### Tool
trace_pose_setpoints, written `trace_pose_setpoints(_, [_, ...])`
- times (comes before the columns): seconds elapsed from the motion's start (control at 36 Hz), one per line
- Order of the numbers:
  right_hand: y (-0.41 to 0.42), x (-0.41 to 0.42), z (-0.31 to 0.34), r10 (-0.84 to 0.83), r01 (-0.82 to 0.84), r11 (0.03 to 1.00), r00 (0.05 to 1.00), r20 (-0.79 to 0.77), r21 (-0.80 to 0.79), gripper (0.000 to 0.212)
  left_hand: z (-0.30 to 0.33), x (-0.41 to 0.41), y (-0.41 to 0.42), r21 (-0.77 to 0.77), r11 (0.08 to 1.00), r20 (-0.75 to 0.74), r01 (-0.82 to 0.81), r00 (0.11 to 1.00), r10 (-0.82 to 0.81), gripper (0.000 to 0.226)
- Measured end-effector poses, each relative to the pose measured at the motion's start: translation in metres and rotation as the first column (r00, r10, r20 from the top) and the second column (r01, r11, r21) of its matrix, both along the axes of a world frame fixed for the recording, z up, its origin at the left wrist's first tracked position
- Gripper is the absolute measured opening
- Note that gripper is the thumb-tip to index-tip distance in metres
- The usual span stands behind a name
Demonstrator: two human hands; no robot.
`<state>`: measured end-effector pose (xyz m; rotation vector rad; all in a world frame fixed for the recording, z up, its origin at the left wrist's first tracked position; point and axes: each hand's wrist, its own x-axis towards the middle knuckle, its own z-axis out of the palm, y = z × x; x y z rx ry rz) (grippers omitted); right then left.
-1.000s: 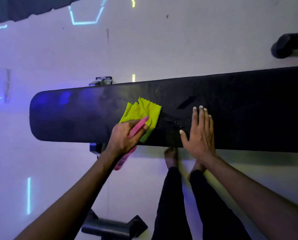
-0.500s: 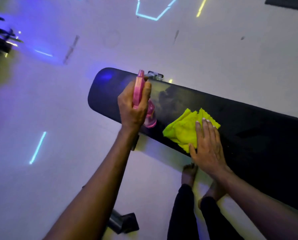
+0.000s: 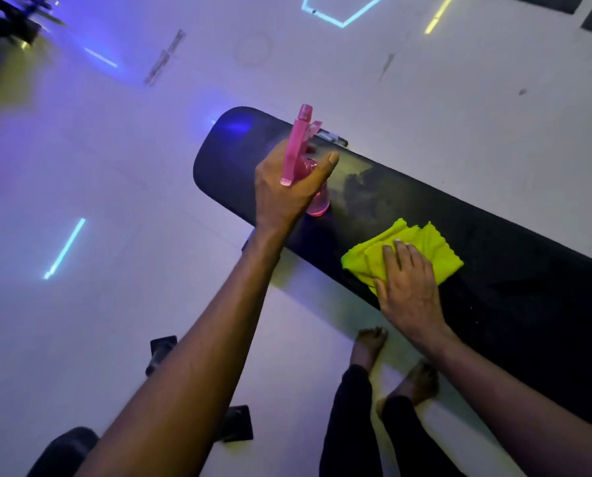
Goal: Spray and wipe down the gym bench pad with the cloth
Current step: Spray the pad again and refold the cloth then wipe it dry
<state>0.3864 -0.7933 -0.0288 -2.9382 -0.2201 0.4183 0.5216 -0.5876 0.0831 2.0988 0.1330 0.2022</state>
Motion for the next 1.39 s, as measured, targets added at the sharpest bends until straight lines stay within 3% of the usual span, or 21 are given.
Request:
trace_pose_setpoints(0.19, [-0.002,0.009,0.001,-0.001,0.001,1.0,0.997,0.081,0.007,0.049,-0.013,-0.01,0.012,-0.062,0.998,-0.023,-0.003,1.0,0.002,0.061])
trace_pose_setpoints(0.33, [0.0,0.008,0.005,-0.06,0.058,0.998,0.992,0.115,0.025,0.054,-0.02,-0.023,0.015,-0.049,0.999,-0.058,-0.005,0.998,0.002,0.069])
trace_pose_setpoints(0.47, [0.002,0.009,0.008,-0.059,0.053,0.996,0.995,0.078,0.079,0.028,-0.033,-0.056,0.017,0.059,0.995,-0.098,-0.078,0.992,0.084,0.094])
trace_pose_setpoints(0.53, [0.003,0.009,0.011,-0.113,0.106,0.984,0.992,0.047,0.141,0.019,-0.042,-0.082,0.009,0.083,0.979,-0.101,-0.184,0.976,0.192,0.085])
trace_pose_setpoints(0.58, [0.002,0.008,0.014,-0.226,0.219,0.955,0.974,0.009,0.199,0.015,-0.053,-0.109,-0.002,0.12,0.969,-0.123,-0.218,0.965,0.233,0.063])
trace_pose_setpoints(0.64, [0.0,0.004,0.018,-0.342,0.335,0.909,0.94,-0.018,0.247,0.014,-0.064,-0.131,-0.014,0.183,0.981,-0.159,-0.06,0.983,0.089,0.038])
trace_pose_setpoints(0.69, [-0.004,0.0,0.023,-0.421,0.404,0.863,0.907,-0.009,0.305,0.014,-0.074,-0.146,-0.03,0.207,0.964,-0.232,0.168,0.965,-0.118,0.03])
trace_pose_setpoints(0.78, [-0.012,-0.005,0.034,-0.537,0.506,0.777,0.843,-0.027,0.375,0.015,-0.084,-0.151,-0.056,0.212,0.864,-0.376,0.457,0.854,-0.359,0.05])
trace_pose_setpoints(0.83, [-0.02,-0.008,0.041,-0.605,0.568,0.709,0.794,-0.053,0.418,0.016,-0.087,-0.148,-0.075,0.264,0.772,-0.438,0.578,0.785,-0.438,0.064])
trace_pose_setpoints(0.89, [-0.029,-0.012,0.05,-0.679,0.628,0.619,0.73,-0.082,0.472,0.018,-0.087,-0.144,-0.091,0.332,0.705,-0.461,0.627,0.759,-0.459,0.066])
trace_pose_setpoints(0.94, [-0.04,-0.017,0.061,-0.739,0.654,0.537,0.669,-0.077,0.532,0.02,-0.085,-0.139,-0.104,0.396,0.67,-0.443,0.628,0.77,-0.459,0.052])
trace_pose_setpoints(1.03, [-0.06,-0.027,0.077,-0.816,0.68,0.422,0.574,-0.076,0.6,0.035,-0.077,-0.133,-0.117,0.448,0.661,-0.41,0.601,0.796,-0.445,0.037])
trace_pose_setpoints(1.14, [-0.093,-0.046,0.095,-0.884,0.689,0.297,0.461,-0.083,0.661,0.048,-0.062,-0.123,-0.131,0.422,0.665,-0.406,0.616,0.784,-0.47,0.038])
trace_pose_setpoints(1.25, [-0.13,-0.072,0.108,-0.915,0.689,0.257,0.399,-0.059,0.677,0.025,-0.039,-0.114,-0.157,0.401,0.625,-0.357,0.67,0.743,-0.567,0.036])
trace_pose_setpoints(1.39, [-0.173,-0.12,0.121,-0.932,0.703,0.338,0.342,0.119,0.626,0.024,-0.013,-0.113,-0.204,0.383,0.557,-0.306,0.737,0.67,-0.676,0.024])
